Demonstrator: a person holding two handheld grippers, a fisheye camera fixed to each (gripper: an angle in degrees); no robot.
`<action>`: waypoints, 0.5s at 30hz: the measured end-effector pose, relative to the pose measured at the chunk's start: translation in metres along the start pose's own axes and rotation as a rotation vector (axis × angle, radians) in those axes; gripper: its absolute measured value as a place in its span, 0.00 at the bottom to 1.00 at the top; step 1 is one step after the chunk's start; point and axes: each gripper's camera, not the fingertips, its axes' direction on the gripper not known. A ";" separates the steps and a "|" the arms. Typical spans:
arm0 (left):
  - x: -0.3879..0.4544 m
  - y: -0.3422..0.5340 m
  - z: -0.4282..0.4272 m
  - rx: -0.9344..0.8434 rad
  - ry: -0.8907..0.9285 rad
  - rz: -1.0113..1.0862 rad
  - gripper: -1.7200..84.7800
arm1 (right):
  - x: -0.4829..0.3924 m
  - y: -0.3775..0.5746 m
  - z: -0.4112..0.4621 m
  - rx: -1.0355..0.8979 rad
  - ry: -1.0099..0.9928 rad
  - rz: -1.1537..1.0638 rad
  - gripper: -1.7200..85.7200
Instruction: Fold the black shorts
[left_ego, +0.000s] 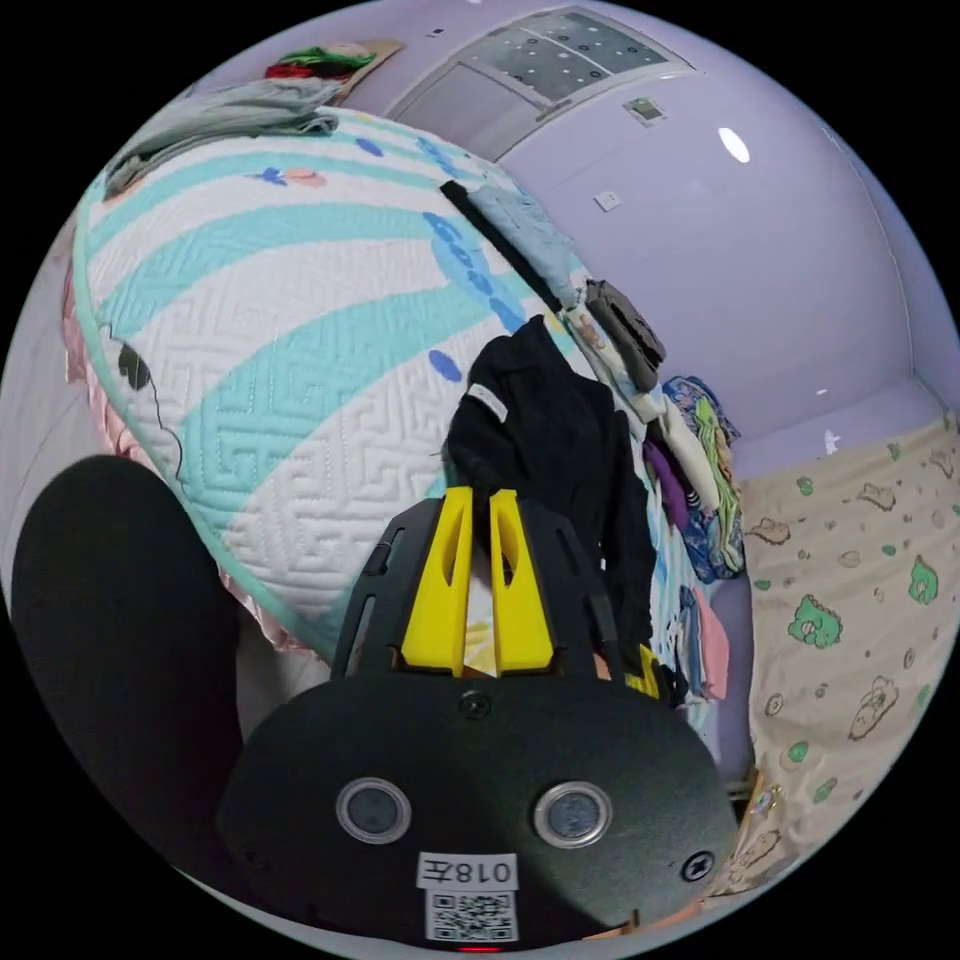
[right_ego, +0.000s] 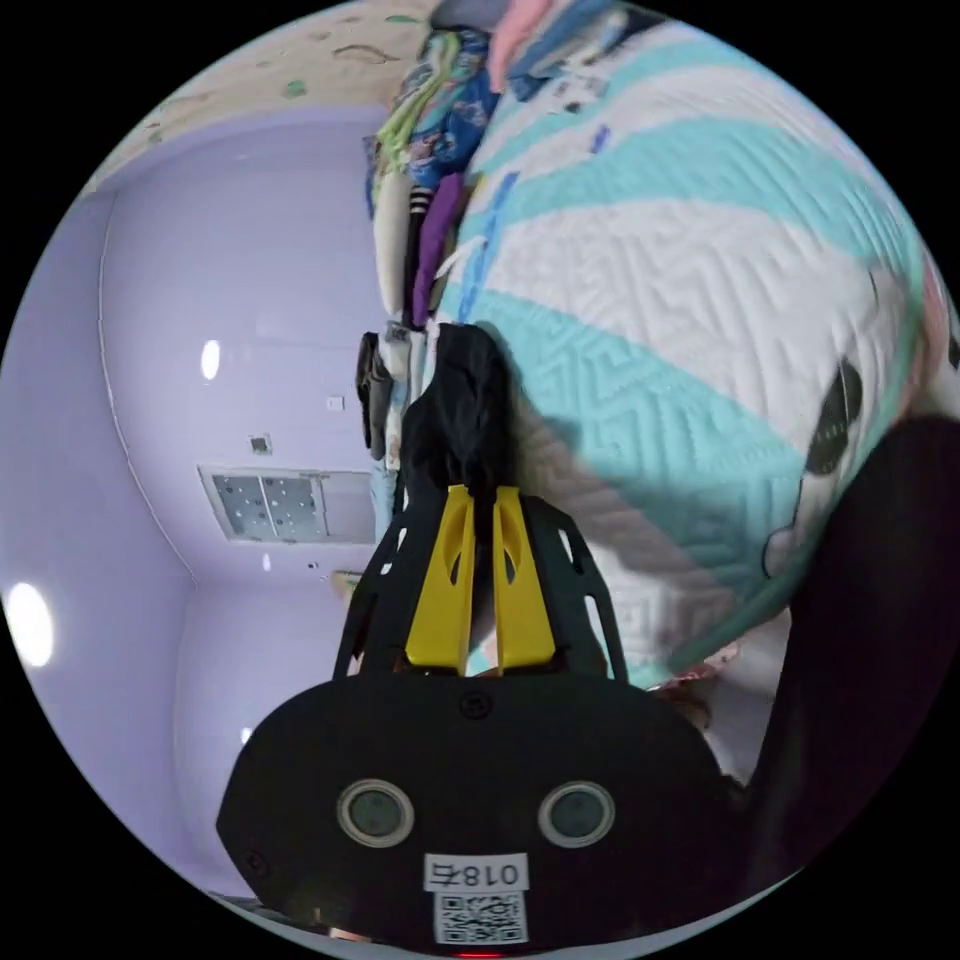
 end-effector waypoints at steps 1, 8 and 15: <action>0.010 -0.003 -0.008 0.018 0.020 0.037 0.04 | -0.014 -0.002 -0.004 -0.002 0.002 -0.047 0.04; 0.021 0.023 -0.048 -0.024 0.049 0.160 0.06 | -0.022 0.040 -0.045 0.025 0.189 -0.114 0.05; -0.020 0.009 -0.073 -0.070 0.119 0.020 0.11 | -0.005 0.048 -0.052 -0.226 0.037 -0.015 0.09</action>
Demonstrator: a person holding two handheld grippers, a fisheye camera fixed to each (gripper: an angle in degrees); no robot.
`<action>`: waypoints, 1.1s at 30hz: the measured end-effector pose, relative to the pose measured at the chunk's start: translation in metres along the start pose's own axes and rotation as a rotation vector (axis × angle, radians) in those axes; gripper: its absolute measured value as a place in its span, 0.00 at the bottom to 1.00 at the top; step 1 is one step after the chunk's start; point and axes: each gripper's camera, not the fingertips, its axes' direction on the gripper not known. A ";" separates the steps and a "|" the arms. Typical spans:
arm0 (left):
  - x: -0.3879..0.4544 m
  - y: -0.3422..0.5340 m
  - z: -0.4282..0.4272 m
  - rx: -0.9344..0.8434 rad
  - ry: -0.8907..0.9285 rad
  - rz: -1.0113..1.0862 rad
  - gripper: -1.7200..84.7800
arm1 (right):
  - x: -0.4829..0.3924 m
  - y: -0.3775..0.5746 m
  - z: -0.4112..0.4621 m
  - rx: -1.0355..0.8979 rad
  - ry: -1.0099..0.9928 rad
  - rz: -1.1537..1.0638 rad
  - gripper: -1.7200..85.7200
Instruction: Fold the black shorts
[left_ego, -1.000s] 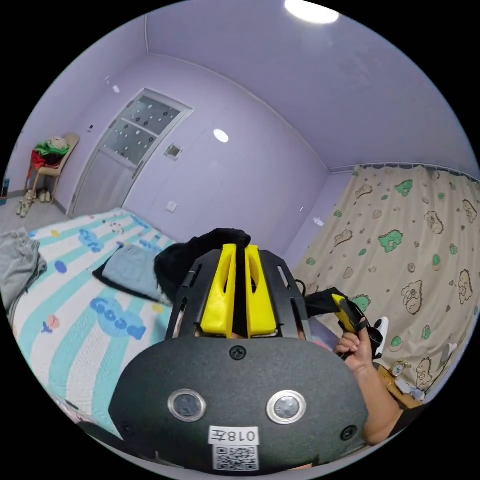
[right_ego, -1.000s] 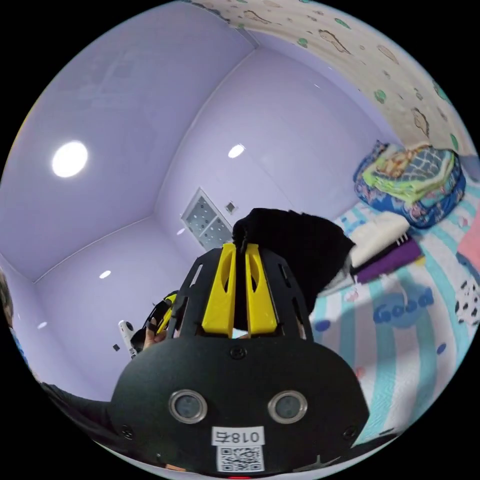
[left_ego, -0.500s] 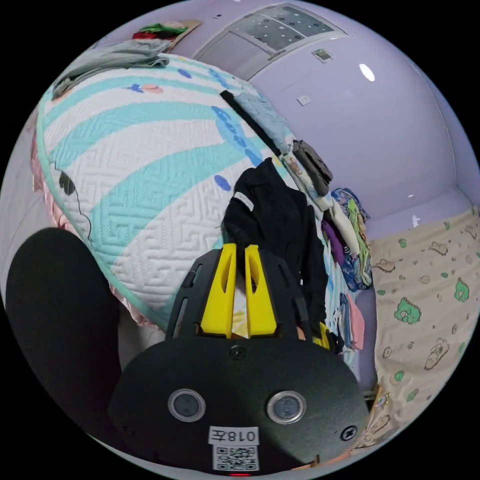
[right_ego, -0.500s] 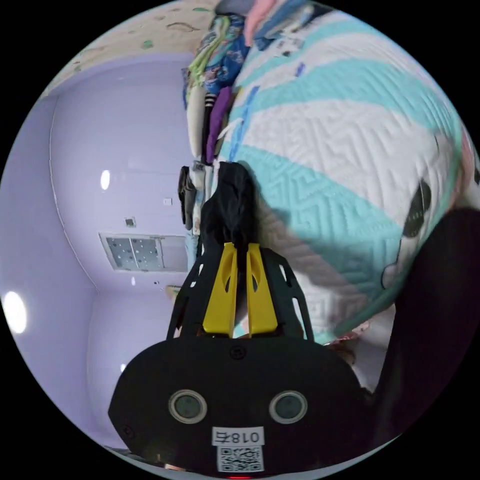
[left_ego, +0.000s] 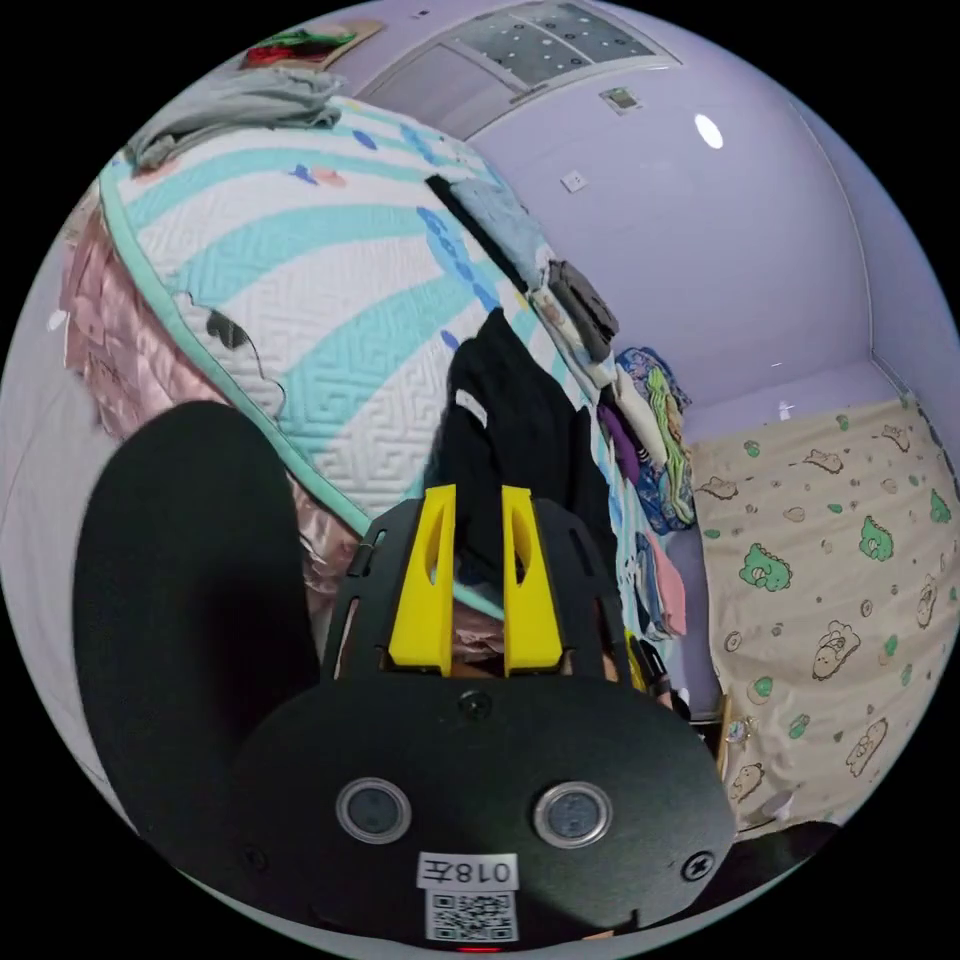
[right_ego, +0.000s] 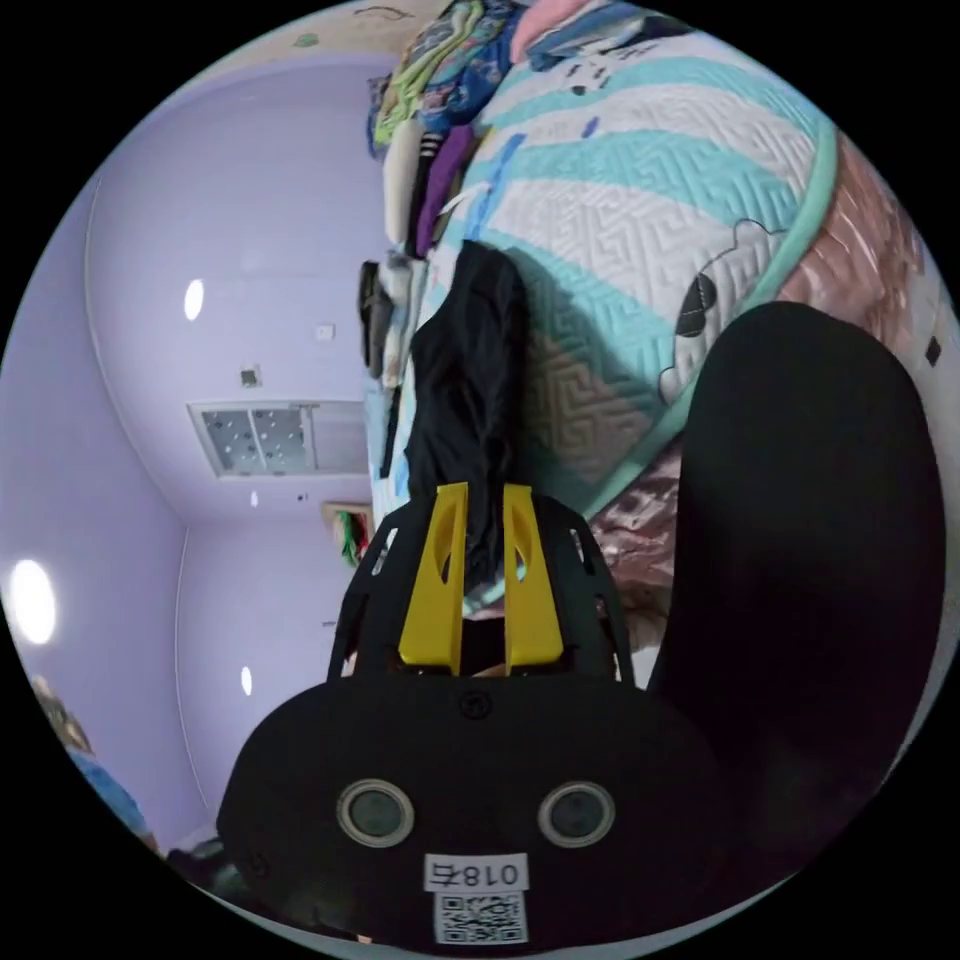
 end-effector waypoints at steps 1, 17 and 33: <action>0.003 -0.007 -0.015 0.040 -0.022 0.025 0.11 | -0.008 0.007 -0.007 -0.040 -0.026 -0.047 0.09; 0.126 -0.225 0.167 0.031 -0.254 0.379 0.11 | -0.097 -0.205 0.111 -0.016 0.519 -0.643 0.13; 0.249 -0.239 0.234 -0.046 -0.446 0.521 0.01 | -0.102 -0.219 0.171 -0.034 0.743 -0.727 0.01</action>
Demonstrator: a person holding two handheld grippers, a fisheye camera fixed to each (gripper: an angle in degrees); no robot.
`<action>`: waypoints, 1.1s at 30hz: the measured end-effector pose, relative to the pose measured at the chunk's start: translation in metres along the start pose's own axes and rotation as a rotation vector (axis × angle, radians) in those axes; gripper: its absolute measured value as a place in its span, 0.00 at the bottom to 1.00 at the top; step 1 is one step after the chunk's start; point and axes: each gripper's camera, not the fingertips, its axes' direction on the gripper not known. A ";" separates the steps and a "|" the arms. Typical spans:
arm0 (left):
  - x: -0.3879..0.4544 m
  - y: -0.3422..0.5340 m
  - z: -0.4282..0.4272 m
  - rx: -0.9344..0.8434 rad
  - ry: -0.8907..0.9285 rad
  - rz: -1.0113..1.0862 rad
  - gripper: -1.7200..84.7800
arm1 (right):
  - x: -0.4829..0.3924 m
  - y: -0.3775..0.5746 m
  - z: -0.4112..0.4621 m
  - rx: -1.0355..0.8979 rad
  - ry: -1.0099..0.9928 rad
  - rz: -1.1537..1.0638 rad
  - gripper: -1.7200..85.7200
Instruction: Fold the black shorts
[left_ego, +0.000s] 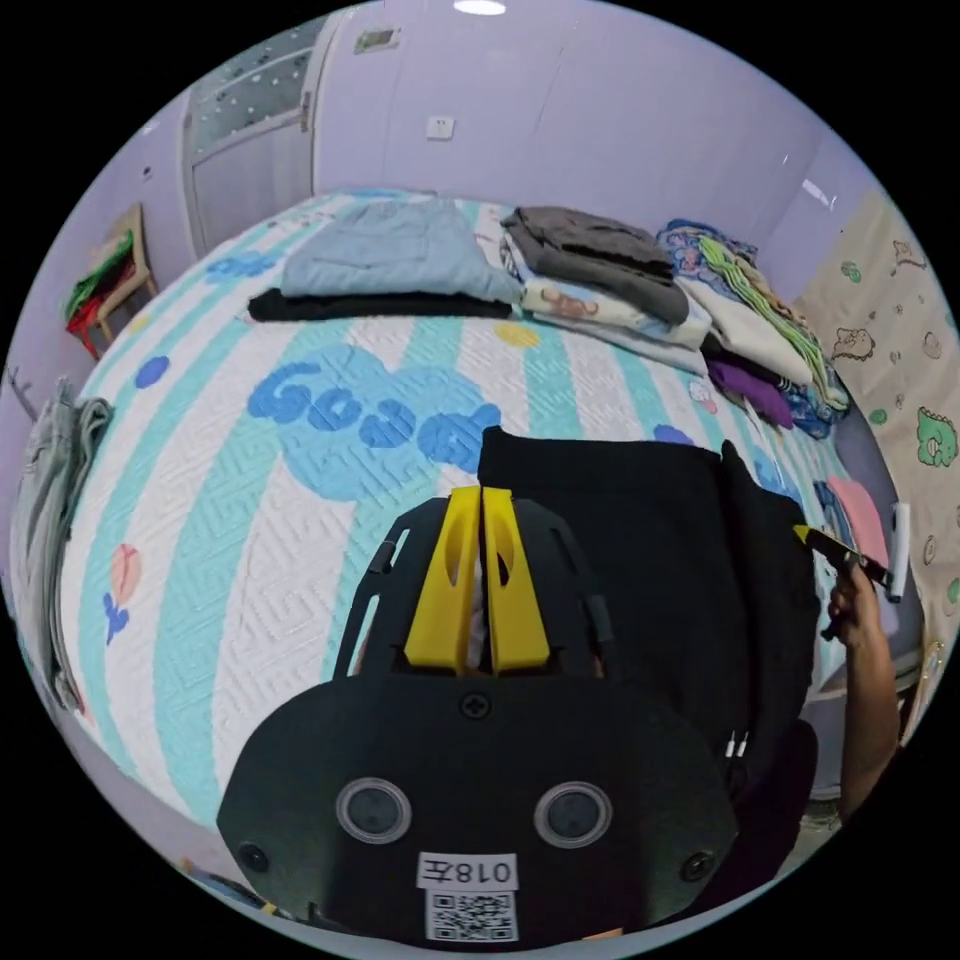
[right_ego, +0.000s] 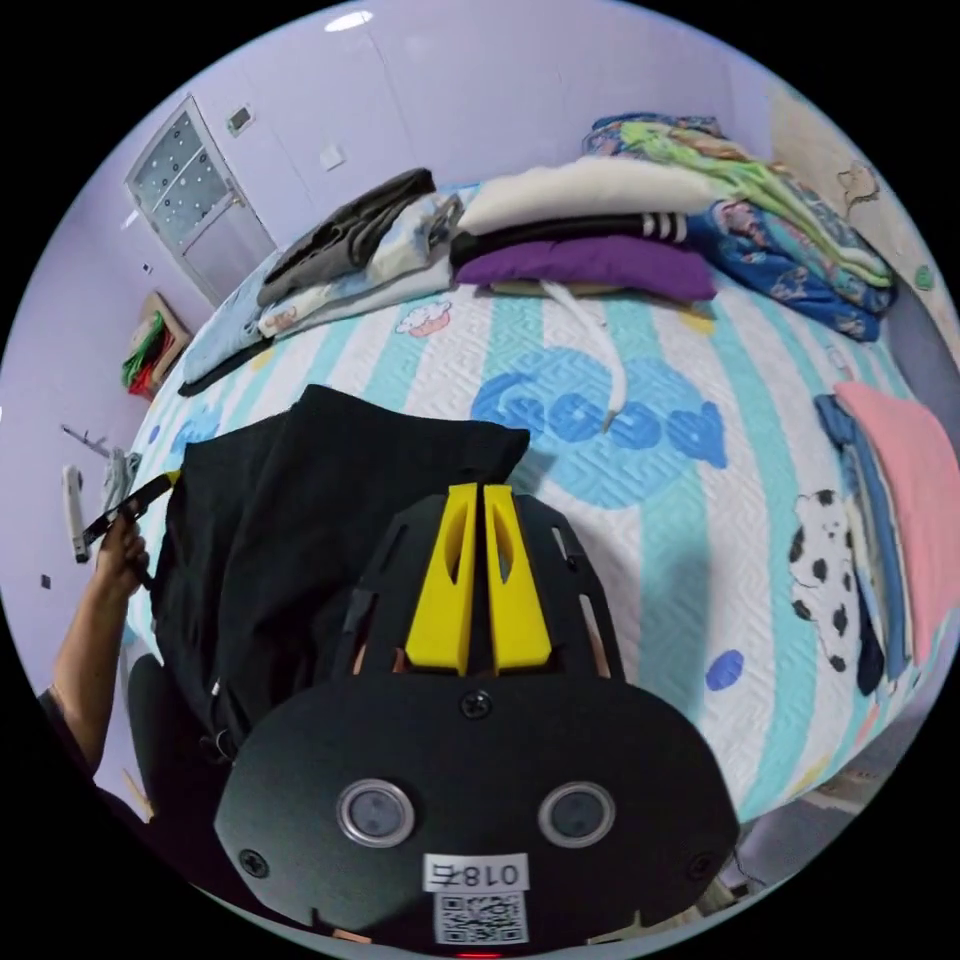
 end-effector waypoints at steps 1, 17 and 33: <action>0.002 0.005 -0.015 0.050 -0.037 -0.041 0.01 | 0.007 0.007 -0.014 0.055 0.049 0.036 0.01; 0.082 0.062 -0.161 0.161 0.168 0.009 0.11 | 0.138 0.098 -0.090 0.107 -0.300 0.316 0.11; 0.490 0.288 -0.308 0.112 0.399 1.151 0.12 | 0.144 0.196 -0.091 -0.333 -0.586 0.042 0.11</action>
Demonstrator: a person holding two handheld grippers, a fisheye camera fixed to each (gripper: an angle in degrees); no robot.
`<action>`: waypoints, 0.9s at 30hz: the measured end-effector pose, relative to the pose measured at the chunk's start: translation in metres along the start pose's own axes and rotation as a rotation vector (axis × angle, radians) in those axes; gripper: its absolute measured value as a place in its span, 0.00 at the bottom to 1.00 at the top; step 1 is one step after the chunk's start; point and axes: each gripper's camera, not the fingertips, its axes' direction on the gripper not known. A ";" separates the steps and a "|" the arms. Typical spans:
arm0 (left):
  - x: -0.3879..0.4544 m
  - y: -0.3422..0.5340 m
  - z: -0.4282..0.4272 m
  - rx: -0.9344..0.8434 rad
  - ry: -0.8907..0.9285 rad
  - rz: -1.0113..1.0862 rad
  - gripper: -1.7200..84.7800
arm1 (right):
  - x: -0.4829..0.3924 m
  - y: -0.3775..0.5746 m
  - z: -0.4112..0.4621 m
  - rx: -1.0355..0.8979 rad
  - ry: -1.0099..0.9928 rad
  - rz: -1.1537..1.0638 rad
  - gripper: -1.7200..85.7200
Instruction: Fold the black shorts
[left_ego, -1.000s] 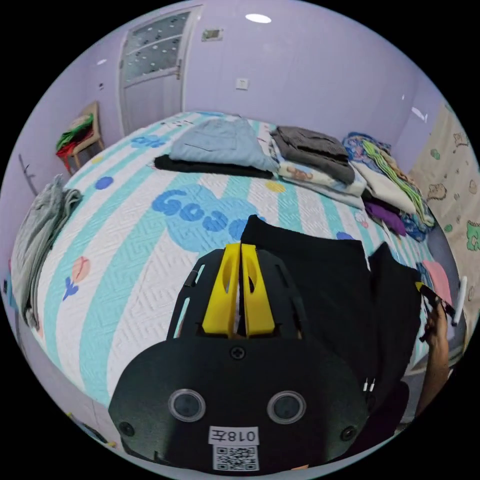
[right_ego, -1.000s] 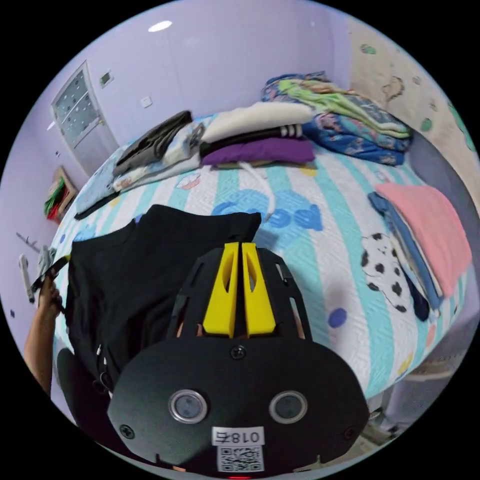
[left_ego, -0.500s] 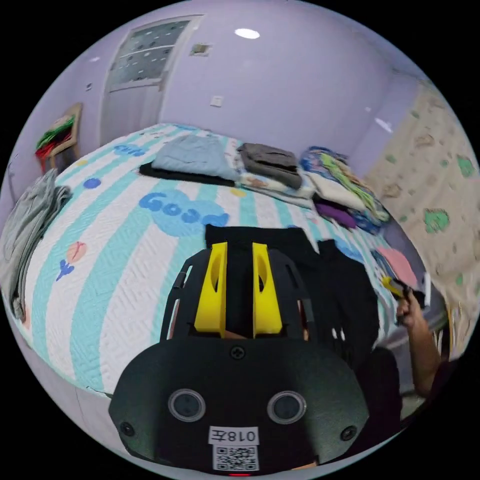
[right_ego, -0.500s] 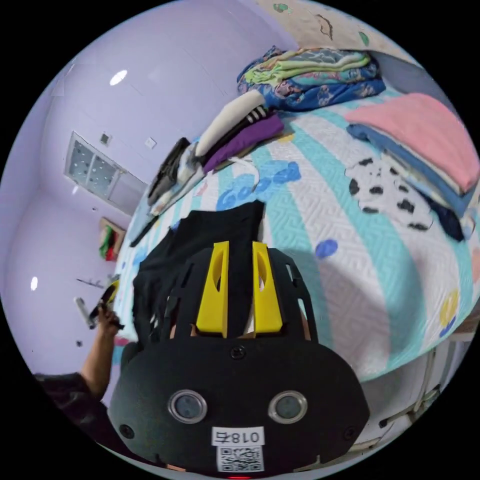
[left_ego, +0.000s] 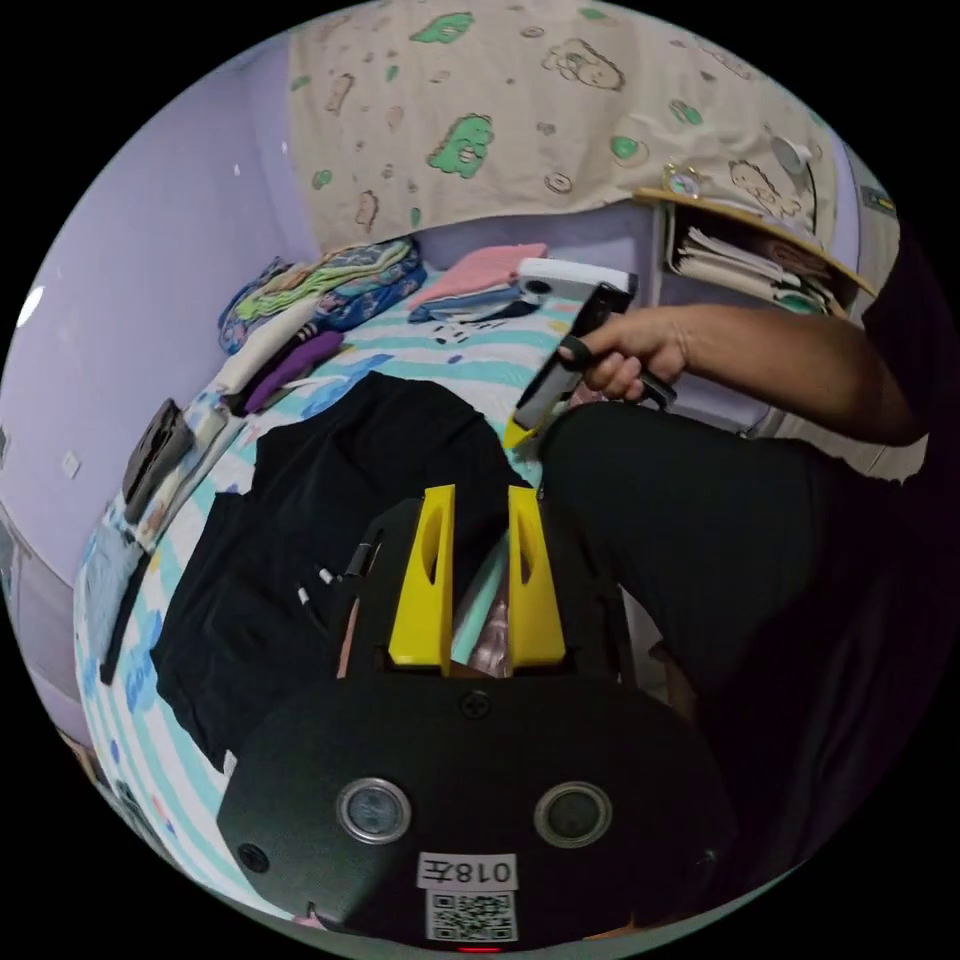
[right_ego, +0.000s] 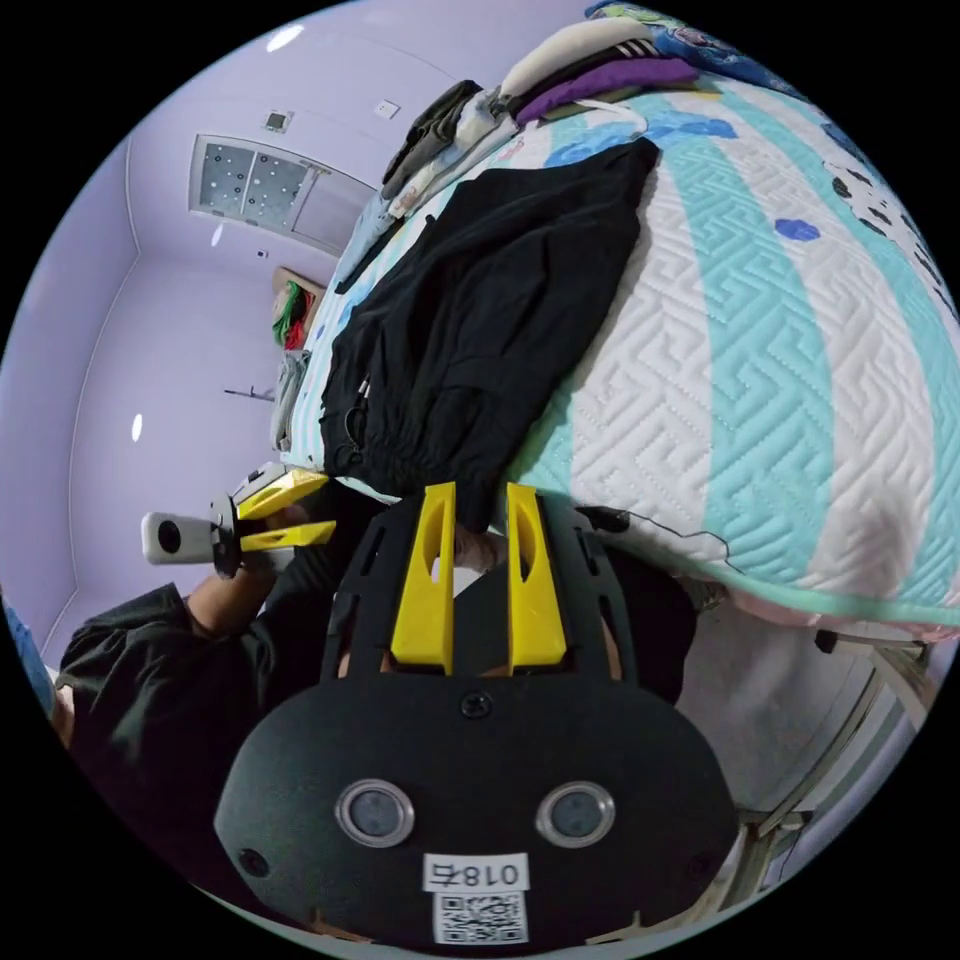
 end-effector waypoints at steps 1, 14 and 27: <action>0.013 -0.013 0.004 -0.012 -0.012 0.015 0.12 | 0.004 -0.005 0.000 -0.020 -0.021 0.001 0.11; 0.119 -0.094 0.007 -0.082 -0.122 0.039 0.13 | 0.031 -0.031 -0.023 -0.142 -0.091 0.027 0.06; 0.207 -0.142 -0.016 -0.132 -0.413 0.154 0.15 | 0.066 0.002 -0.064 0.144 -0.537 0.241 0.03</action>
